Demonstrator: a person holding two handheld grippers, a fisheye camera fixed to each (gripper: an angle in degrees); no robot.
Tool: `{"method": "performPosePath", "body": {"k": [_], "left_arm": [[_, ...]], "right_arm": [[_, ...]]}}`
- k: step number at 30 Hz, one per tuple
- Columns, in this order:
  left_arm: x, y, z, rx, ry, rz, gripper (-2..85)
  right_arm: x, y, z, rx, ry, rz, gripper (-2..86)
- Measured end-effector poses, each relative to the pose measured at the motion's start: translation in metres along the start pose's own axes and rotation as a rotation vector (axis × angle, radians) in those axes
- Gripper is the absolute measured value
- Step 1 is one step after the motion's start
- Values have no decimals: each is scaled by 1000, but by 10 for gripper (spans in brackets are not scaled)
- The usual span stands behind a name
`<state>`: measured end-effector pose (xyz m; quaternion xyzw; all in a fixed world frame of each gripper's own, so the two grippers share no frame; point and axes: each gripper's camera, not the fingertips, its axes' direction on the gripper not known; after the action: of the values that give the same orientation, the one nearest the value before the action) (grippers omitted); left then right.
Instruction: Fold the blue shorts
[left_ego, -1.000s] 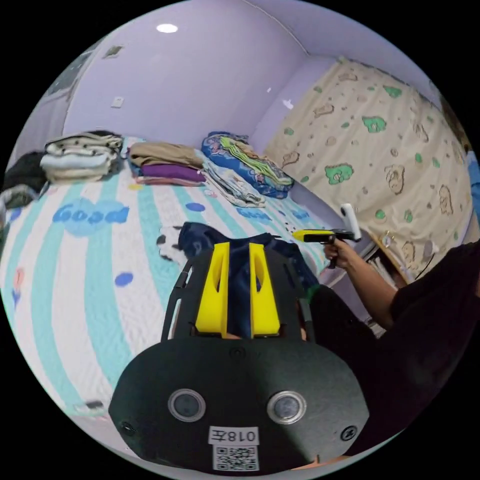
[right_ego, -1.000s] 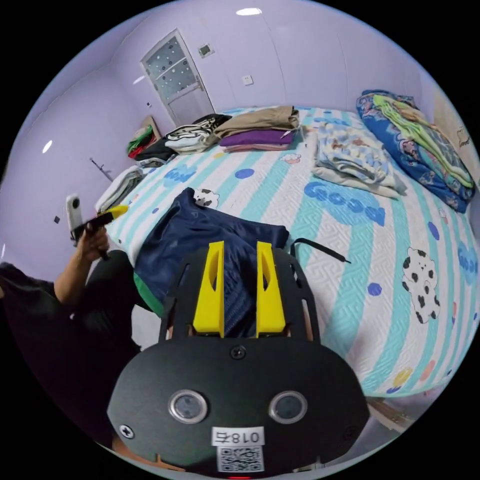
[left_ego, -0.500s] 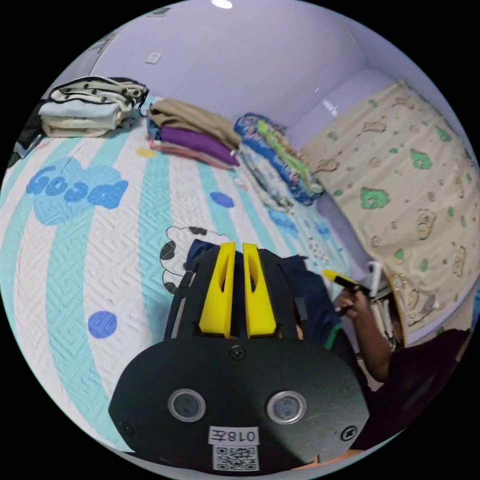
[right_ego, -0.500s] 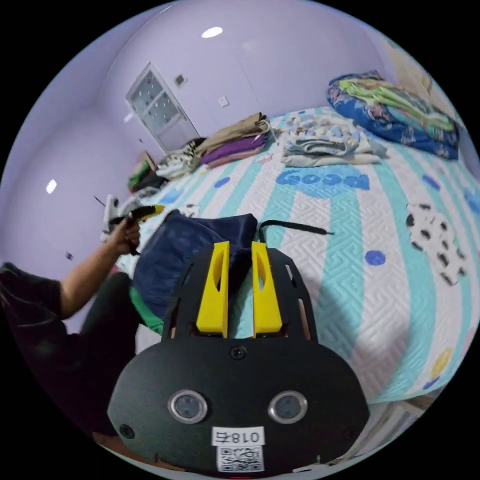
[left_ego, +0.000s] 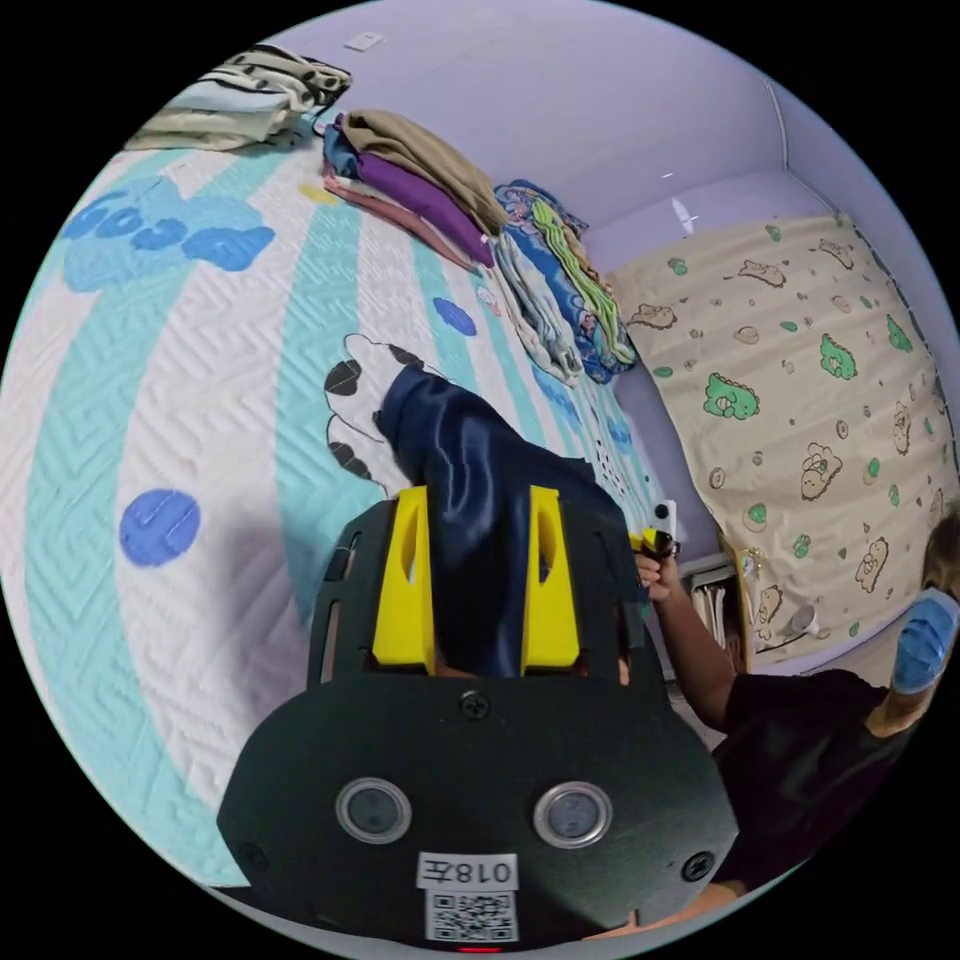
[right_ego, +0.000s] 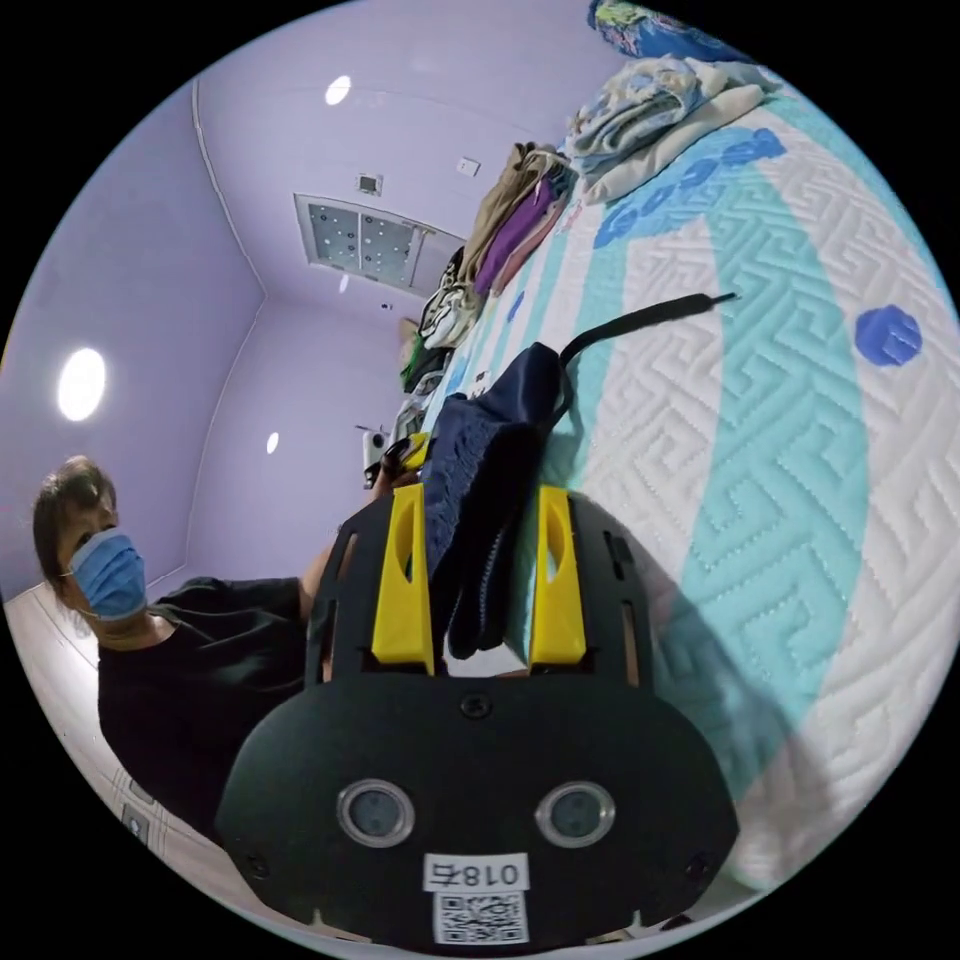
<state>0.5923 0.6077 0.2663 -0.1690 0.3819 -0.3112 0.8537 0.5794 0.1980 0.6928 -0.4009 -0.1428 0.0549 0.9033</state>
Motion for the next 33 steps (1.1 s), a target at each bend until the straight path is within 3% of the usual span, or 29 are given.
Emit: {"method": "performPosePath", "body": {"k": [9, 15, 19, 25, 33], "left_arm": [[20, -24, -20, -63, -28, 21, 78], [69, -14, -58, -16, -113, 87, 53], [147, -2, -81, 47, -314, 316, 51], [271, -18, -70, 186, -502, 649, 50], [495, -154, 69, 230, -418, 1086, 53]], "right_arm": [[19, -9, 21, -125, -60, -43, 103], [-28, 29, 17, -49, 236, -150, 70], [-80, 69, 23, 18, 484, -290, 67], [-127, 132, -7, 297, 730, -394, 64], [-141, 177, -141, 842, 1051, -319, 63]]}}
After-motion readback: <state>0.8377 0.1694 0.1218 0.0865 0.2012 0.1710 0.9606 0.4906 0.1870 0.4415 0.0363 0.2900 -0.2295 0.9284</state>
